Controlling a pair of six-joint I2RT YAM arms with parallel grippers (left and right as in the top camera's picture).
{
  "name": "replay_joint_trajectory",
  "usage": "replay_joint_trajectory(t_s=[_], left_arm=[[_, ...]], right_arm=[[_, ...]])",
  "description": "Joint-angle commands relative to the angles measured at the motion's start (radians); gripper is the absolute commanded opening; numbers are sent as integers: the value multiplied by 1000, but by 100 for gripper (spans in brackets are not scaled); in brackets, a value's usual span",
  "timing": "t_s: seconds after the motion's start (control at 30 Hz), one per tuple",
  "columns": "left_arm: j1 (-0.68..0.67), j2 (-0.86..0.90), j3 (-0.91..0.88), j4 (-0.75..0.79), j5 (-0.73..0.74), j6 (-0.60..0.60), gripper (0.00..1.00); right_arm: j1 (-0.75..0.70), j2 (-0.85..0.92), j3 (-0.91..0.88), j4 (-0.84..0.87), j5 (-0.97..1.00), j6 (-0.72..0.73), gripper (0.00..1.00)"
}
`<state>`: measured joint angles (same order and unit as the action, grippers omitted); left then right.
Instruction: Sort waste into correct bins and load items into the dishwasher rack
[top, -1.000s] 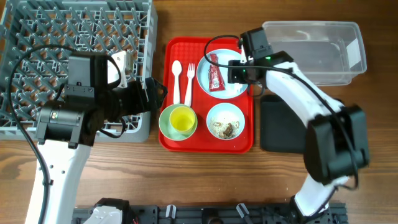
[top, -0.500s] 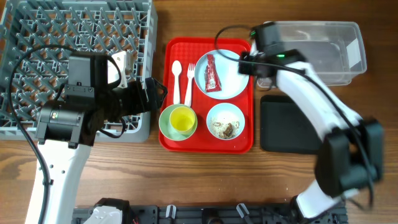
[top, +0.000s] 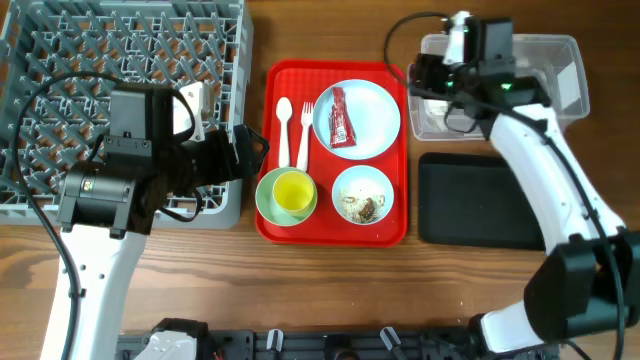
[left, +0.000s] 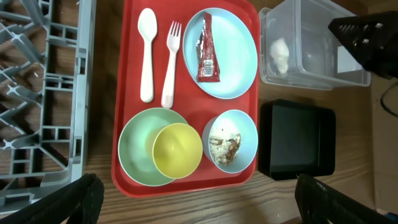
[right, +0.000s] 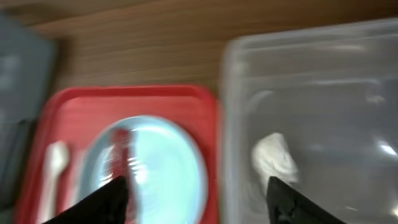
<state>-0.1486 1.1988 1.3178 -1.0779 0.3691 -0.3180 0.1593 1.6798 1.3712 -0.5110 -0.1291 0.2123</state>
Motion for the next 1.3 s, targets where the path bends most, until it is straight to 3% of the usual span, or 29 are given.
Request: replay_joint_trajectory(t_s=[0.0,0.1,0.23,0.37,0.43,0.47,0.53,0.6,0.67,0.83,1.0,1.13,1.2,1.23,1.27], left_arm=[[-3,0,16,0,19,-5,100],[-3,0,16,0,20,-5,100],[-3,0,16,0,19,-5,100],[-3,0,16,0,19,-5,100],[-3,0,16,0,19,-5,100],[-3,0,16,0,19,-5,100],[-3,0,16,0,20,-5,100],[-3,0,16,0,19,-5,100],[-3,0,16,0,19,-5,100],[-3,0,16,0,19,-5,100],[-3,0,16,0,19,-5,100],[-3,0,16,0,19,-5,100],[-3,0,16,0,19,-5,100],[-3,0,16,0,20,-5,100],[-3,0,16,0,19,-5,100]], right_arm=[[129,-13,-11,3,-93,-29,60],[238,72,-38,54,34,-27,65],[310,229,-38,100,29,-16,61],[322,327,-38,141,31,109,61],[322,376,-38,154,67,180,70],[322,396,-38,159,92,201,68],[322,438,-38,160,114,235,42],[321,442,-38,151,108,208,27],[319,410,-31,124,108,177,4],[249,198,-29,98,111,181,4],[71,44,-29,80,201,170,4],[-28,65,-30,74,219,-110,4],[-58,68,-30,52,314,-157,4],[-66,68,-30,49,314,-162,10],[-72,68,-30,45,313,-164,44]])
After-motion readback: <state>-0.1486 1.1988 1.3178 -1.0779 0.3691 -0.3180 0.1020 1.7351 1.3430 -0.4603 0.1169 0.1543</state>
